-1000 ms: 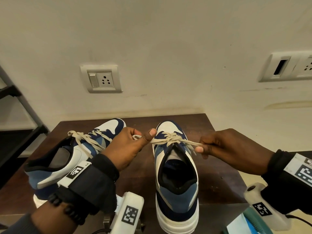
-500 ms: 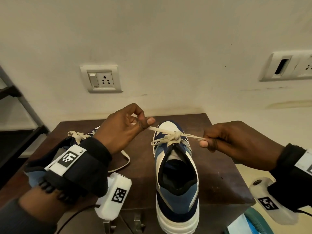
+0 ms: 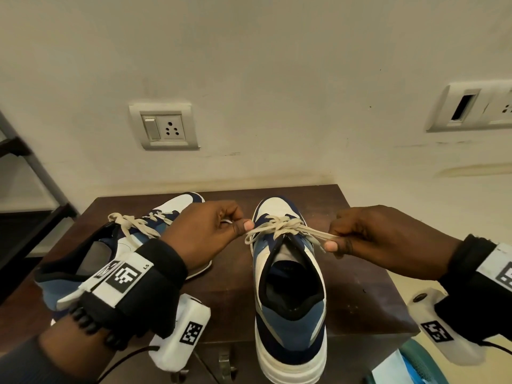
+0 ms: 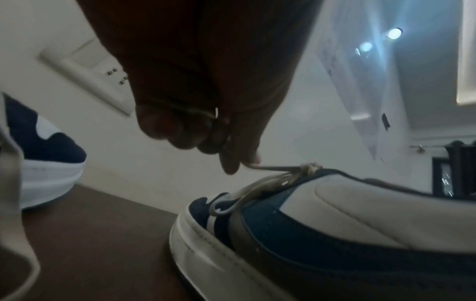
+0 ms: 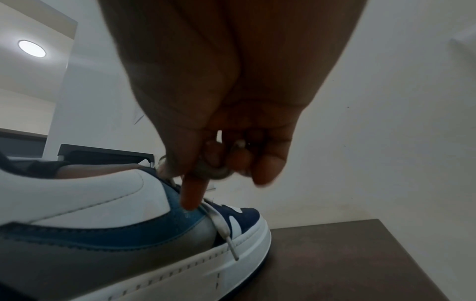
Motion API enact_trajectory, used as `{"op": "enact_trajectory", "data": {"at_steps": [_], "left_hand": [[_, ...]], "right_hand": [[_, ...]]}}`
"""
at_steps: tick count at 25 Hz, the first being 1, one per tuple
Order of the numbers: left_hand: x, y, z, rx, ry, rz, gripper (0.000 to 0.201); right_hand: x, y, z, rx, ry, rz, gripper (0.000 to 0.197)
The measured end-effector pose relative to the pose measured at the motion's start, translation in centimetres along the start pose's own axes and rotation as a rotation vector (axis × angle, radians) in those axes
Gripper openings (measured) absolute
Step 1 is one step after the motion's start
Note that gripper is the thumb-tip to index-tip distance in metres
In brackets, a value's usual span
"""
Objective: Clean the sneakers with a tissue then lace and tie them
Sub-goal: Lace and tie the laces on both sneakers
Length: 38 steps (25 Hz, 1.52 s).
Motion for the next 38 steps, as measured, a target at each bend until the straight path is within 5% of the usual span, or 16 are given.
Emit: {"op": "enact_trajectory", "data": {"at_steps": [2,4,8,14,19,26,34,38], "left_hand": [[0.1,0.0,0.4,0.065,0.045,-0.059,0.004],[0.4,0.0,0.6,0.103,-0.022,-0.078,0.012],[1.0,-0.2,0.6,0.151,-0.263,-0.117,0.022],[0.6,0.1,0.5,0.205,-0.236,-0.024,0.007],[-0.6,0.5,0.8,0.091,-0.607,0.009,0.016],[-0.4,0.4,0.9,-0.063,-0.942,-0.165,0.018],[0.3,0.1,0.4,-0.086,-0.902,-0.266,0.046],[0.6,0.1,0.7,-0.049,-0.816,-0.312,0.039]], "right_hand": [[0.2,0.4,-0.5,-0.009,0.019,-0.103,0.023],[0.3,0.5,-0.9,-0.018,0.033,-0.147,0.023],[-0.1,0.5,-1.0,-0.01,0.057,-0.097,0.022],[-1.0,0.5,-0.8,0.018,0.069,-0.014,0.032],[-1.3,0.6,-0.8,0.034,0.048,0.003,0.027],[-1.1,0.6,-0.9,0.023,0.041,0.005,0.029],[-0.8,0.8,-0.6,0.008,0.025,-0.003,0.034],[-0.9,0.7,-0.6,0.018,0.007,0.004,0.032]]}}
Point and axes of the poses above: each hand's wrist, its own y-axis towards the middle knuckle, its own x-axis out of the palm, z = x × y, the point moved 1 cm from there along y, towards the middle knuckle, and after that the axes turned 11 degrees about x, right-handed, at the moved point
